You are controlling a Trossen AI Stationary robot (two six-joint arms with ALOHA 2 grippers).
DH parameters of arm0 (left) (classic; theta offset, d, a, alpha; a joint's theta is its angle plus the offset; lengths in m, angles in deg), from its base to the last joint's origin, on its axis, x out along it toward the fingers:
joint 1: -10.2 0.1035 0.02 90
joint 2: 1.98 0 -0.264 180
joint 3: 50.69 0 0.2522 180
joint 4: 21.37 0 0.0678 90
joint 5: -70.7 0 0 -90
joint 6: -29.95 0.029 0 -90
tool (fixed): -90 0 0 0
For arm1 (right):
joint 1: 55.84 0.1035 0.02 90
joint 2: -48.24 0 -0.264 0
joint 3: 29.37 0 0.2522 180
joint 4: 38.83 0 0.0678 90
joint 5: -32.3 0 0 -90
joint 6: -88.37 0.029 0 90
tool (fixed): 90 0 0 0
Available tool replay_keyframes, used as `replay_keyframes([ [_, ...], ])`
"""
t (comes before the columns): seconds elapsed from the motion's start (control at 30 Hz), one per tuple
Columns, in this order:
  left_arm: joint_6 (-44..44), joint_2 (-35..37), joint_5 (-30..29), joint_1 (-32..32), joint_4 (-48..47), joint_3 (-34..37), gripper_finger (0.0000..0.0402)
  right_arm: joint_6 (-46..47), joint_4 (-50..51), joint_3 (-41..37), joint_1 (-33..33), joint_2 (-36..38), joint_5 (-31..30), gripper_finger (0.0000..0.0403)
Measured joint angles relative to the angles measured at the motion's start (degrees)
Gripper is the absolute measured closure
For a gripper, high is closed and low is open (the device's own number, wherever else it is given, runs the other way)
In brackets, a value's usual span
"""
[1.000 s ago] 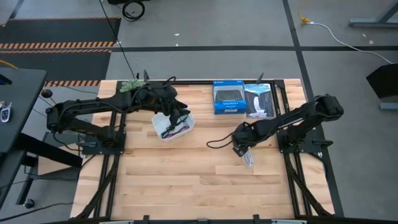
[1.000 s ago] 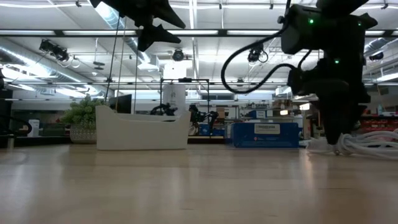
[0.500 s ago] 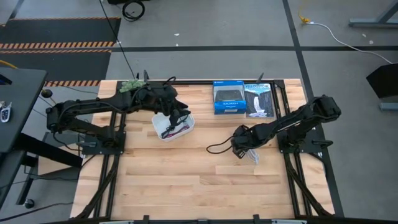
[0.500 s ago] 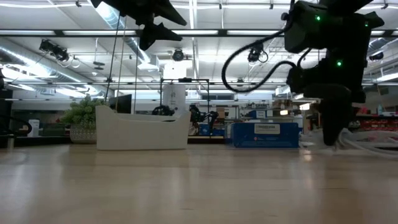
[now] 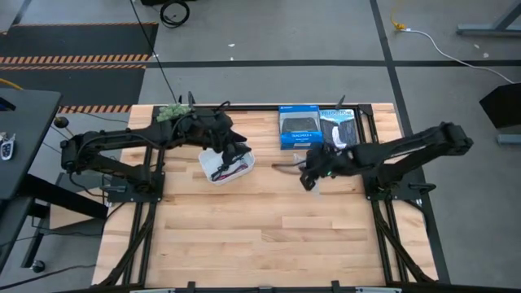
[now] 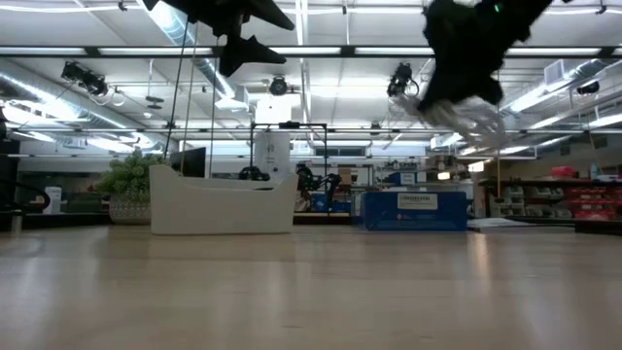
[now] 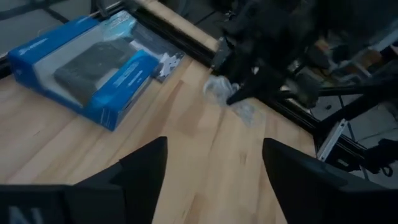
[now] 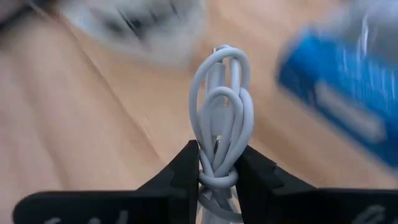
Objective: Pick and place USB-C Cables
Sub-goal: Put the white charger cable into the white bin
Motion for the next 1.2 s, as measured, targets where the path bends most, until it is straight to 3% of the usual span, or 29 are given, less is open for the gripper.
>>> replay_keyframes([
  [0.27, 6.77, -0.02, 2.07, -3.51, 12.24, 0.00, 0.0116, -21.17, -29.95, 1.60, -3.05, 7.79, -0.05, 0.0318],
  [0.5, 5.20, -0.66, -1.09, -5.17, 21.57, -0.02, 0.0116, -39.17, -52.84, 1.60, -4.21, 6.47, 4.70, 0.0316],
  [0.67, 4.38, -2.72, -3.00, -6.44, 28.72, -0.02, 0.0116, -40.28, -61.45, 1.60, -5.35, 3.47, 8.55, 0.0315],
  [0.87, 3.61, -6.27, -3.26, -7.92, 35.49, -0.04, 0.0116, -39.93, -63.58, 1.60, -5.75, 0.93, 9.65, 0.0314],
  [1.2, 2.64, -8.72, -4.55, -8.59, 39.54, 0.02, 0.0116, -36.12, -76.28, 1.61, -5.75, -5.76, 12.03, 0.0314],
])
